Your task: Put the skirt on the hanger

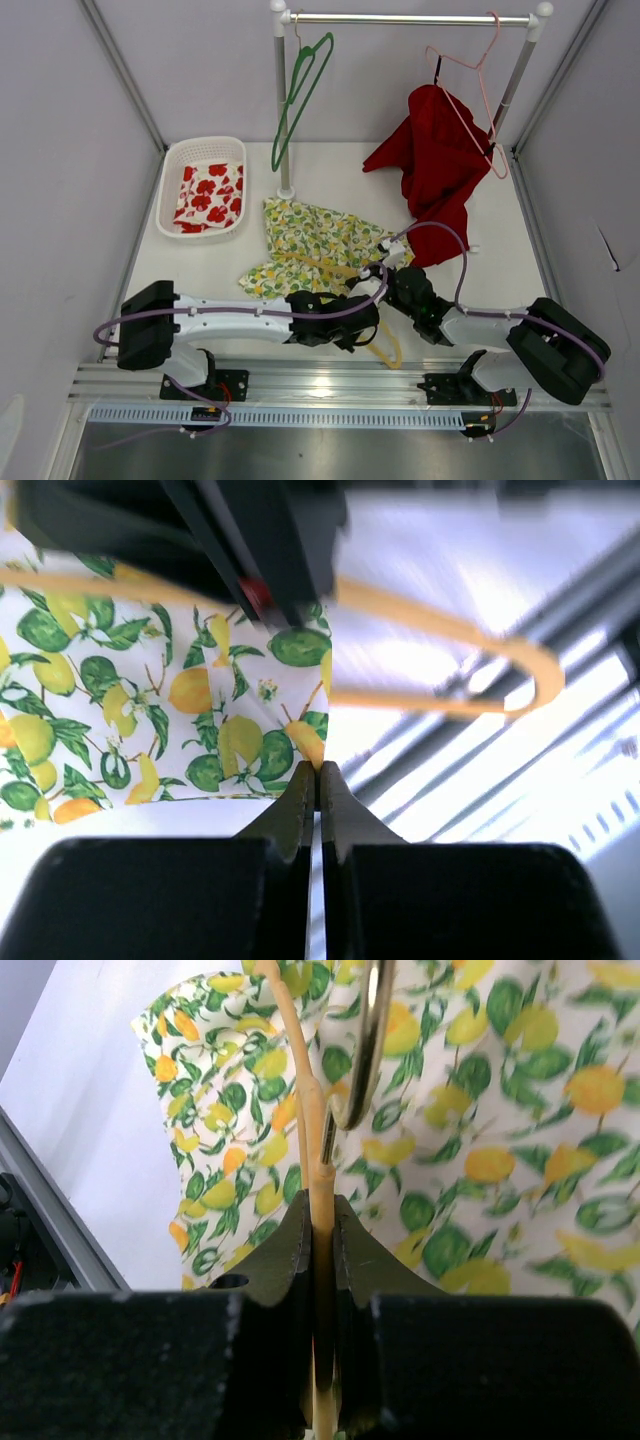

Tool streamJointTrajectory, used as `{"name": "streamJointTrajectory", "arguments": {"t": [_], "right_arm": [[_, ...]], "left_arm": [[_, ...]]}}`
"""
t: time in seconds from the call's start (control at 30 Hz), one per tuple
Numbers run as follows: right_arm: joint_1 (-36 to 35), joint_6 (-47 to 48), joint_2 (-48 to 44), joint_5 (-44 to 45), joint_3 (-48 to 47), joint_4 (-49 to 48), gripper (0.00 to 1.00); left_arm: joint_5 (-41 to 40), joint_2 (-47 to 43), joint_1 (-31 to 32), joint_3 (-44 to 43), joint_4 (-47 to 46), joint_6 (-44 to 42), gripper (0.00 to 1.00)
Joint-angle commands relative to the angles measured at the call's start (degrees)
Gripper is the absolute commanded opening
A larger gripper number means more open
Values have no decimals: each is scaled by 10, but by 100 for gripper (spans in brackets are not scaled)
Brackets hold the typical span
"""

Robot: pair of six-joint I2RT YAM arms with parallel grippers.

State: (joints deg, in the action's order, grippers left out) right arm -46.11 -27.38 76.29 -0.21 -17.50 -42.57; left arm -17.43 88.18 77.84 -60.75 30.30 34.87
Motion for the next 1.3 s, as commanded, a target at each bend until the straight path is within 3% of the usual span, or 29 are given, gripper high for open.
{"name": "streamJointTrajectory", "arguments": {"t": [0.0,0.2,0.43,0.47,0.5,0.57,0.63,0.8,0.93,0.97,1.03,1.07,1.27], "right_arm": [[5,55,-25,45,-20,122,0],[1,71,-60,65,-36,172,0],[-30,82,-44,92,-26,144,0],[-35,81,-40,99,-25,141,0],[-43,80,-37,104,-23,134,0],[-49,74,-30,116,-14,127,0],[-53,71,-32,133,-4,119,0],[-53,59,-64,167,23,108,0],[-52,61,-65,163,19,100,0],[-52,61,-64,163,17,99,0],[-53,59,-63,159,18,88,0],[-53,58,-62,160,19,85,0],[-63,51,-85,179,32,84,0]], "left_arm": [[71,-39,20,7,48,-6,0],[118,-31,75,28,22,3,0],[159,20,130,4,-23,21,0],[153,24,131,2,-25,29,6],[143,24,132,2,-23,46,20],[86,13,130,4,3,65,28],[52,-29,123,11,12,94,46],[-56,-149,79,51,47,192,34],[-119,-242,25,85,102,282,39],[-125,-268,7,100,106,291,31],[-143,-286,-42,115,119,323,25],[-139,-295,-65,147,110,324,17],[-118,-261,-136,208,22,347,5]]}}
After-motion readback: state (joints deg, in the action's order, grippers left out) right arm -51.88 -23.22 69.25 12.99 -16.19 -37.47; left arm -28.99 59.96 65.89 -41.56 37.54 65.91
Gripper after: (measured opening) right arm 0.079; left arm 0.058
